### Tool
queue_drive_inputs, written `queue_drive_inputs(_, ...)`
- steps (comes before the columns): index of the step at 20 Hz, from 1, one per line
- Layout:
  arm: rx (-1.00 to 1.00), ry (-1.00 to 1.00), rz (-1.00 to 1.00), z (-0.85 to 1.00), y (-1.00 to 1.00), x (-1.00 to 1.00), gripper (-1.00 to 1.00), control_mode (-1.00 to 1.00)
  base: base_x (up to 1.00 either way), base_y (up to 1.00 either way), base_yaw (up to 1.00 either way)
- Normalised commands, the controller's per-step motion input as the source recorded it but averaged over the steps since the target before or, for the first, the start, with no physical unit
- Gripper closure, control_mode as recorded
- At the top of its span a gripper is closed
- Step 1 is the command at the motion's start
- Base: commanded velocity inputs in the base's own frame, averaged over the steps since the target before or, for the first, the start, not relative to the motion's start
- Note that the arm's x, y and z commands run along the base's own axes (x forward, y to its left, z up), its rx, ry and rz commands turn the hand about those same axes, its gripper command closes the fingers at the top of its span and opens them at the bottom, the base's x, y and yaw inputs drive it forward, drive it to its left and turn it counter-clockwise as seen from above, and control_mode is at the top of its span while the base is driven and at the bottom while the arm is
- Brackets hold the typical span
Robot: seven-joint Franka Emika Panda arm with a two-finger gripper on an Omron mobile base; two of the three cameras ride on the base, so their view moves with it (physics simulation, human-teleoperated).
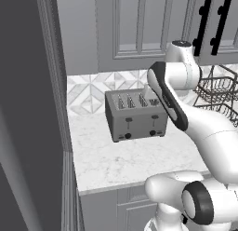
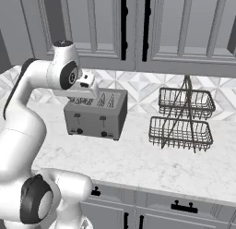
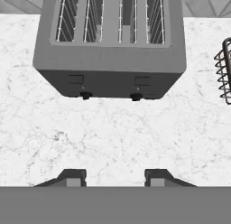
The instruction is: Navigate to the coffee machine.
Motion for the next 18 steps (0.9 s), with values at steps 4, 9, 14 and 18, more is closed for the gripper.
queue_drive_inputs(4,0.00,0.00,0.00,0.00,0.00,-0.56,-1.00,-1.00,0.00,0.00,0.00)
queue_drive_inputs(9,0.00,-0.03,0.00,-0.02,0.00,-1.00,-1.00,-1.00,0.00,0.00,0.00)
queue_drive_inputs(14,0.00,0.00,0.00,-0.01,-0.01,-1.00,-1.00,-1.00,0.00,0.00,0.00)
queue_drive_inputs(18,0.00,0.00,0.00,0.00,-0.01,-0.92,-1.00,-1.00,0.00,0.00,0.00)
